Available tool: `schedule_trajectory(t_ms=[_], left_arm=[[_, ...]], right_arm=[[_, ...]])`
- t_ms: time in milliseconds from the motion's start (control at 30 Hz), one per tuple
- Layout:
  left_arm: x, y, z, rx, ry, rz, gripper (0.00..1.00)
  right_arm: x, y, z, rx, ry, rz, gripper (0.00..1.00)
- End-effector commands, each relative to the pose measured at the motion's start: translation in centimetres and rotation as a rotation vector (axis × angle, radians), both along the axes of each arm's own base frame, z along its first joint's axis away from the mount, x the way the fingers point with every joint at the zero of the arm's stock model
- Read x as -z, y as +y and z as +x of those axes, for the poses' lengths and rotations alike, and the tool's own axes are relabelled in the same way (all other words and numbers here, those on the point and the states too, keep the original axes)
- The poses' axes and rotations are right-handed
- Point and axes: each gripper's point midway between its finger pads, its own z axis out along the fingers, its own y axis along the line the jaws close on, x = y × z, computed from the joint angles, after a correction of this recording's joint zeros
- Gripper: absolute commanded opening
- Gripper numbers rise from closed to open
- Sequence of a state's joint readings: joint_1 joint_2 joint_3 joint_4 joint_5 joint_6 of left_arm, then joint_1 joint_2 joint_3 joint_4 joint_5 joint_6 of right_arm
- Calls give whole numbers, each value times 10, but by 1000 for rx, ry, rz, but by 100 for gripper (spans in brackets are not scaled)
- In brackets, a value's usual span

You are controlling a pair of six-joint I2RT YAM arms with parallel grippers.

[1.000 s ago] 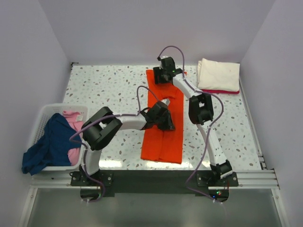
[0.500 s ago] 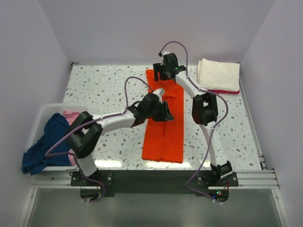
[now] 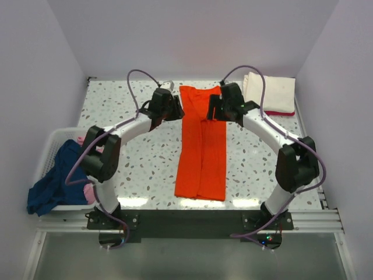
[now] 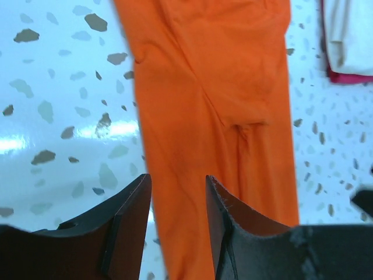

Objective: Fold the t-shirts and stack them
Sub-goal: Fold the tshirt

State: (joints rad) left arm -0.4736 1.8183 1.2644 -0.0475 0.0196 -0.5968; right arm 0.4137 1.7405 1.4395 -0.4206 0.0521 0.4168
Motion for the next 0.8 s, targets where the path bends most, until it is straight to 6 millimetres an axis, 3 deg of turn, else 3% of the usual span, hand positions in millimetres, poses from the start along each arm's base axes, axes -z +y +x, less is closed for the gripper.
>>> schedule_trajectory(t_ms=[0,33,67,133,167,400,533,667,767], left_arm=[[17,4,35,72,-74,130,48],[33,0,45,79,-60,151,50],[43,-1,50,86,-49,166,51],[49,-6,63,103,-54,197,52],[67,-6,66,109,-33,214,54],[84,-2,94,98,-49,206,58],[81,-6,103,109,-83,173,59],[91,-11,107,138,-73,169,58],[93,-11,109,144,-69,170,57]], right_arm=[[20,15,-55,-1,55,9,66],[12,25,-73,-39,37,7,66],[23,28,-83,-49,60,-18,66],[22,35,-111,-83,60,-26,65],[22,46,-128,-122,64,-34,64],[32,71,-199,-225,66,-78,59],[37,94,-226,-281,59,-105,59],[65,119,-243,-320,91,-166,53],[72,137,-259,-358,87,-187,50]])
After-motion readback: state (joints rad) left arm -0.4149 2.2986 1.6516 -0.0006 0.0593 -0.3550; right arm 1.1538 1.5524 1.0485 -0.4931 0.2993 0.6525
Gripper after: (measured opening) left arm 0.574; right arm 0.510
